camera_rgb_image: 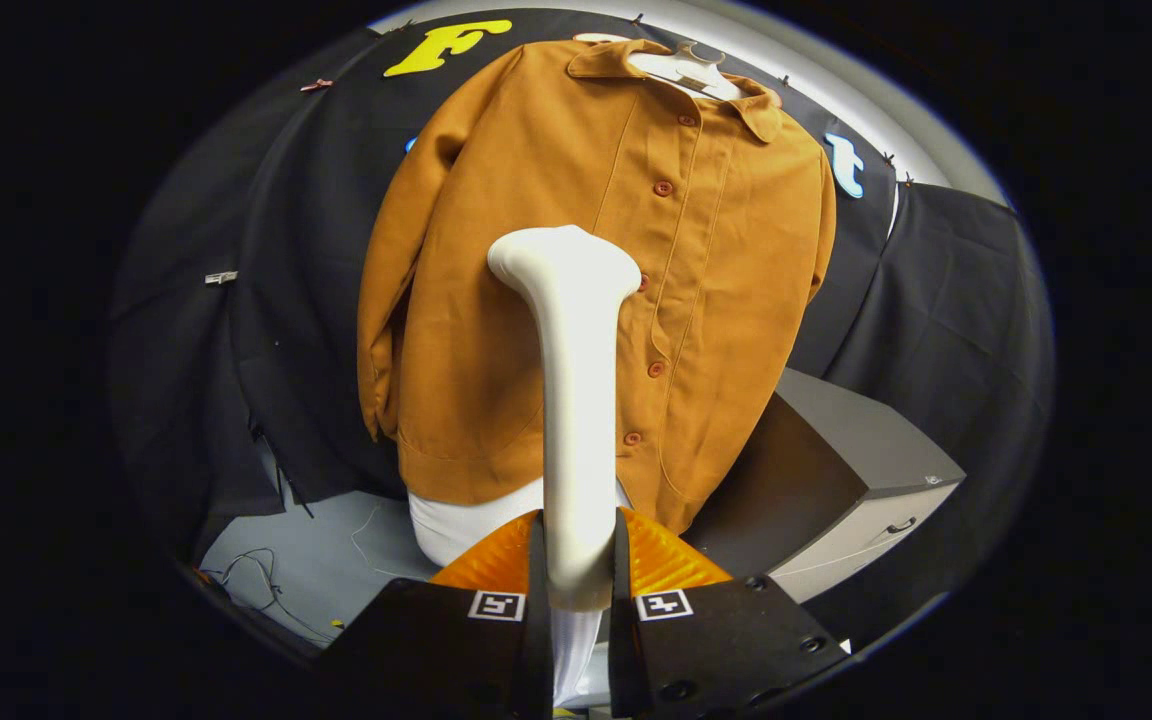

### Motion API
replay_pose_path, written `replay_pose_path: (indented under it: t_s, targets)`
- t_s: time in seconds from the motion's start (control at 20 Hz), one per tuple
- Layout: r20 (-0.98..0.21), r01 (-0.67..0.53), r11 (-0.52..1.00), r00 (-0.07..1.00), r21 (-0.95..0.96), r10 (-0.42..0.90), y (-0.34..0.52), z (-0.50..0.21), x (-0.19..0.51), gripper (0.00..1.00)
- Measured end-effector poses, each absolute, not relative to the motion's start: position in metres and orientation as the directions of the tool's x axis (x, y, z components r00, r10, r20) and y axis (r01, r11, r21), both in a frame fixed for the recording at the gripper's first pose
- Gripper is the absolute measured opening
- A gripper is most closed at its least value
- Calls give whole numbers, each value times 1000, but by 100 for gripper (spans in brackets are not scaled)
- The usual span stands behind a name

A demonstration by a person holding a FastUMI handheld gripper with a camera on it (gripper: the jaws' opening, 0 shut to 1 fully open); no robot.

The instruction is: Iron the clothes twice with a garment steamer, once on the left side and once on the right side.

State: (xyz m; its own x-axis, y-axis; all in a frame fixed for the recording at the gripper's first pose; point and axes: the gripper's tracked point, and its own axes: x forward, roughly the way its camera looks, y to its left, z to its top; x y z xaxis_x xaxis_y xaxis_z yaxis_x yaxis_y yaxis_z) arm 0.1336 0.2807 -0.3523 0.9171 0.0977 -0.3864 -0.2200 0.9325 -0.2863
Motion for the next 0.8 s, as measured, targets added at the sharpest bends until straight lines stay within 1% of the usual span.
replay_pose_path:
  t_s: [0.4, 0.6, 0.8]
  targets:
    - [-361, -262, 934, 918, -244, 163, 274, -333, 99, 26]
    - [-325, -269, 940, 926, -211, 192, 264, -303, 87, 26]
    - [-258, -245, 952, 946, -182, 194, 248, -254, 80, 26]
